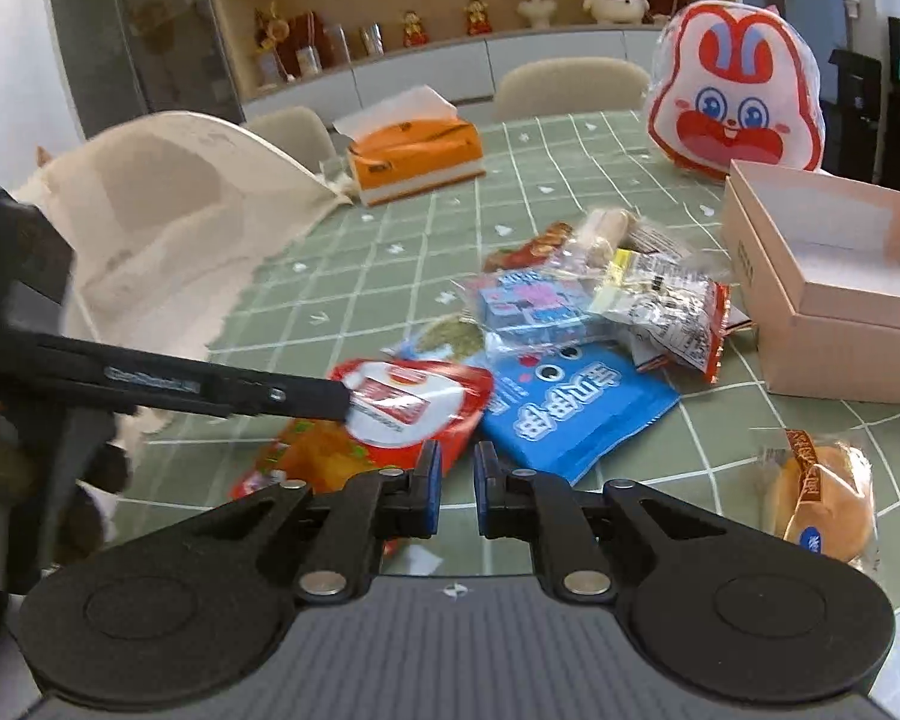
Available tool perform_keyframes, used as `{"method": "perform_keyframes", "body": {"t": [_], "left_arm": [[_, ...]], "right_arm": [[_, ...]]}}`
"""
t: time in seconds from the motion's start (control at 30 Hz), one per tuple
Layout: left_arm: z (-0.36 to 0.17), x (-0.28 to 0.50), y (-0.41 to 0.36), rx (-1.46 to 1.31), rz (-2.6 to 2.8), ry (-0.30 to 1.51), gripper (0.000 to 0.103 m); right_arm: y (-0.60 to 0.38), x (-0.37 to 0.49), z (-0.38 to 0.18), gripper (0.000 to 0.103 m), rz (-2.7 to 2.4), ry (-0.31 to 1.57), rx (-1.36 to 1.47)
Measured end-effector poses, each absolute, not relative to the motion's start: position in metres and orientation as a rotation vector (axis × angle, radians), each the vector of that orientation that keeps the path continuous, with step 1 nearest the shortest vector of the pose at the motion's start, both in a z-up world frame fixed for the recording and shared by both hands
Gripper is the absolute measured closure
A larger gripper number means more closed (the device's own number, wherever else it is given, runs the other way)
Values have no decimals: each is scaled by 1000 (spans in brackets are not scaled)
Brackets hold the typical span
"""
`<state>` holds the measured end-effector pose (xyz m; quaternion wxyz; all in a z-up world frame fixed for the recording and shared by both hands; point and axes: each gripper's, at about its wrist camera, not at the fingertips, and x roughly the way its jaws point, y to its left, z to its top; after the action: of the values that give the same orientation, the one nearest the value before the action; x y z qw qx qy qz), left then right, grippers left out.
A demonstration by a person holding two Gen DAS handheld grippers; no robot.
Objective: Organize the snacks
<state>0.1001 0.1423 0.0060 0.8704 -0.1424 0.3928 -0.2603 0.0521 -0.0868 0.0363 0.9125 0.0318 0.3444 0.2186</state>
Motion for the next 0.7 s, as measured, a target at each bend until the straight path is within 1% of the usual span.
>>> {"method": "perform_keyframes", "body": {"t": [0.03, 0.1, 0.23, 0.3, 0.57, 0.7], "left_arm": [[5, 101, 145, -316, -554, 827, 64], [2, 101, 142, -324, -598, 850, 60], [7, 91, 126, -311, -679, 861, 59], [13, 84, 119, -271, -691, 849, 58], [20, 71, 88, -310, -803, 836, 59], [10, 75, 72, -312, -753, 828, 59]], "right_arm": [[-84, 54, 36, 92, 462, 709, 71], [-76, 58, 32, 92, 475, 716, 65], [-72, 64, 18, 92, 452, 736, 57], [-80, 63, 17, 92, 452, 742, 85], [-120, 52, 11, 92, 369, 745, 144], [-143, 46, 8, 92, 321, 729, 210]]}}
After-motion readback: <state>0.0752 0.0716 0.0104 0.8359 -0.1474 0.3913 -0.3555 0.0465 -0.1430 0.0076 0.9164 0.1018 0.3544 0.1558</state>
